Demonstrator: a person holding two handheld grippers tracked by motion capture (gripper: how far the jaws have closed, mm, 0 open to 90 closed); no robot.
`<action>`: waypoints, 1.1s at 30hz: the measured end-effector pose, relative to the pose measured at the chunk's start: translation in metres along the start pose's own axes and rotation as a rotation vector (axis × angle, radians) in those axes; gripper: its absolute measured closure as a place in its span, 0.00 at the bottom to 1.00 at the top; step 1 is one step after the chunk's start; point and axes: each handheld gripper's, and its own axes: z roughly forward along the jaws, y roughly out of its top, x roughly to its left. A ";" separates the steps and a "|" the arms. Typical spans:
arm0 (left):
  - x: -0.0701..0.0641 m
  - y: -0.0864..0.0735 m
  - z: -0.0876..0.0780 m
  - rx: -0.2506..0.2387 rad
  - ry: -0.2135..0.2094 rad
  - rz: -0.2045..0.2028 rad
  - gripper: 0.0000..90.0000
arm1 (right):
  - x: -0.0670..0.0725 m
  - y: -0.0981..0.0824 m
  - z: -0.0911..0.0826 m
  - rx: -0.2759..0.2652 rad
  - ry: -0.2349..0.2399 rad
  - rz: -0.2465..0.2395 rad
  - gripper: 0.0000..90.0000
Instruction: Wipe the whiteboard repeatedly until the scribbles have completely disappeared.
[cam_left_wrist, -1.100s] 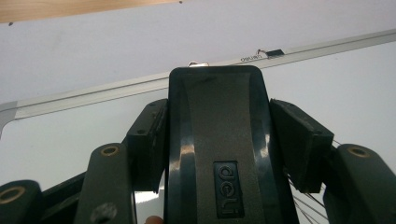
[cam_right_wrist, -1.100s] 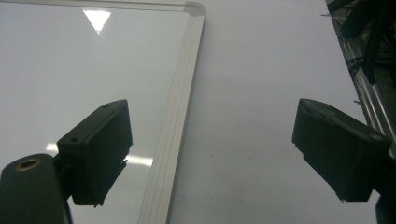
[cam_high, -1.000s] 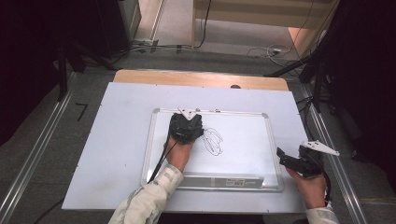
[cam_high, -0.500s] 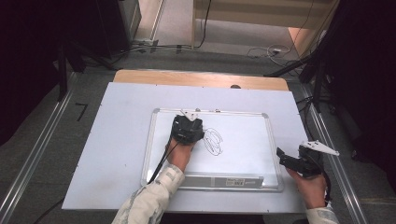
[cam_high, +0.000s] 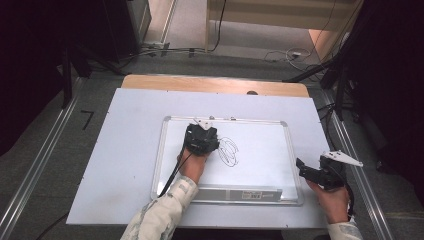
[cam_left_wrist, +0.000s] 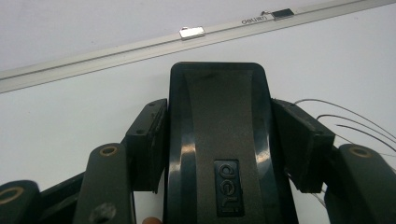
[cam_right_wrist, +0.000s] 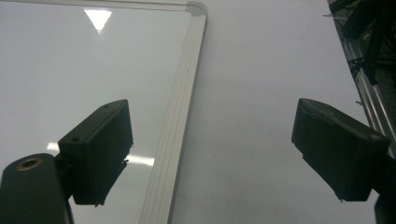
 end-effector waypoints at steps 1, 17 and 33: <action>-0.001 0.000 0.000 -0.002 -0.003 -0.002 0.44 | 0.000 0.000 0.000 0.000 0.000 0.000 0.12; -0.018 0.000 0.002 -0.003 -0.030 0.026 0.45 | 0.000 0.000 0.000 0.000 0.001 0.000 0.12; -0.032 0.001 0.004 0.001 -0.046 0.058 0.45 | 0.000 0.000 0.001 -0.001 0.003 -0.002 0.12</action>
